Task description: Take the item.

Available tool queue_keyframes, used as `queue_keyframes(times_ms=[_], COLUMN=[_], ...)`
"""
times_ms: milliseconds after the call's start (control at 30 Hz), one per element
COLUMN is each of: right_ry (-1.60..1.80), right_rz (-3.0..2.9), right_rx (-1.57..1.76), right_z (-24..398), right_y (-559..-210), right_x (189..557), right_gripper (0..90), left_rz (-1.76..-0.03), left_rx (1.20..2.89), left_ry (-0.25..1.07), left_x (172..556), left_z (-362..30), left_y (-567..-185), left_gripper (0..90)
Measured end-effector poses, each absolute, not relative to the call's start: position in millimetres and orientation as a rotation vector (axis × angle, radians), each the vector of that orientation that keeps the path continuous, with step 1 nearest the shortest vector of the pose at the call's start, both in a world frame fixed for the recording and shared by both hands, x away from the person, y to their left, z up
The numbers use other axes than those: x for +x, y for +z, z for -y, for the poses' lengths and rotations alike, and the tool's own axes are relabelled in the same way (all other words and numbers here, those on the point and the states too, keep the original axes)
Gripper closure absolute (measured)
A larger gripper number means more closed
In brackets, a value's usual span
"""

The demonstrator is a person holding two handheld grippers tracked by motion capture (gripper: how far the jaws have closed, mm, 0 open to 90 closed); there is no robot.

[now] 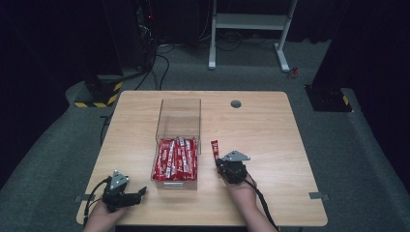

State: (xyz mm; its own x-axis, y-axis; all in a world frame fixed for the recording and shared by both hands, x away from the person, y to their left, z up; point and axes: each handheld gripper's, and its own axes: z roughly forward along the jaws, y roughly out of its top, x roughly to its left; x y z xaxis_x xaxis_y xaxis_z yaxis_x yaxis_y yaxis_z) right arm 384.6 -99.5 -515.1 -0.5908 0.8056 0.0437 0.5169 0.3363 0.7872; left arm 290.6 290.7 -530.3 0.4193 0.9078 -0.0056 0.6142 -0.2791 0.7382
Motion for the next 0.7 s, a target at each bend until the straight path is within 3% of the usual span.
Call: queue_keyframes(times_ms=[700], right_ry=[1.258], right_rz=[-2.191], right_rx=[1.109], right_z=[100.0], right_y=[-488.8], right_x=[372.8], right_gripper=[65.1], left_rz=[-1.284], left_rx=[2.004], left_ry=[0.561], left_x=[290.7], left_z=[-291.0], left_y=[-530.3], left_gripper=[14.2])
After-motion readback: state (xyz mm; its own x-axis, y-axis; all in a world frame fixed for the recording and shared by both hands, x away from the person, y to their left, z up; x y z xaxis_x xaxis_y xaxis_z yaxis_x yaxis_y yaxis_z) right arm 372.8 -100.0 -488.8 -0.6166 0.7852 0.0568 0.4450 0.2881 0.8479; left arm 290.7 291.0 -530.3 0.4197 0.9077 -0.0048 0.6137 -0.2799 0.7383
